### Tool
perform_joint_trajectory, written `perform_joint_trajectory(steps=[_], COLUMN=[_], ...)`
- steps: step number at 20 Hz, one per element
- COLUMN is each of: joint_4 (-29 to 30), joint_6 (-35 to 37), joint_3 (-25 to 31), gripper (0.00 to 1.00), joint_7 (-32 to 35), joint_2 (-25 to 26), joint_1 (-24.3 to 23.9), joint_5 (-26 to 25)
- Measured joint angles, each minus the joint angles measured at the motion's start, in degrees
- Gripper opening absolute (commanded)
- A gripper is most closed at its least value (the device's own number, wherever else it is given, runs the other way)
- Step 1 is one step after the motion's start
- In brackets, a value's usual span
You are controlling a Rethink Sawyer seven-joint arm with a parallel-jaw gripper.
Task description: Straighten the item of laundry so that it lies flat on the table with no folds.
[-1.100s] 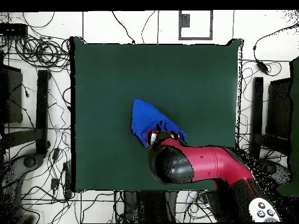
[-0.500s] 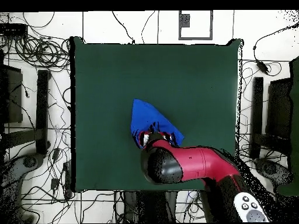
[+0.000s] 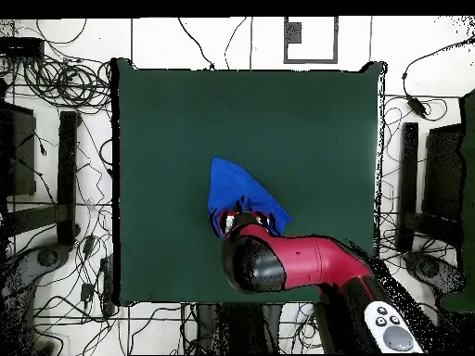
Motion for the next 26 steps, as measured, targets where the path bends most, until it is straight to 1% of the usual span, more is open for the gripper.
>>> perform_joint_trajectory(steps=[18,21,26], joint_4=[0.50,0.49,0.48], joint_6=[-2.11,-2.88,-4.65], joint_3=[-0.49,-0.60,-1.13], gripper=[0.00,0.00,0.00], joint_7=[0.00,0.00,0.00], joint_2=[0.34,0.94,3.44], joint_1=[-2.35,-2.40,-2.16], joint_5=[0.01,0.01,0.02])
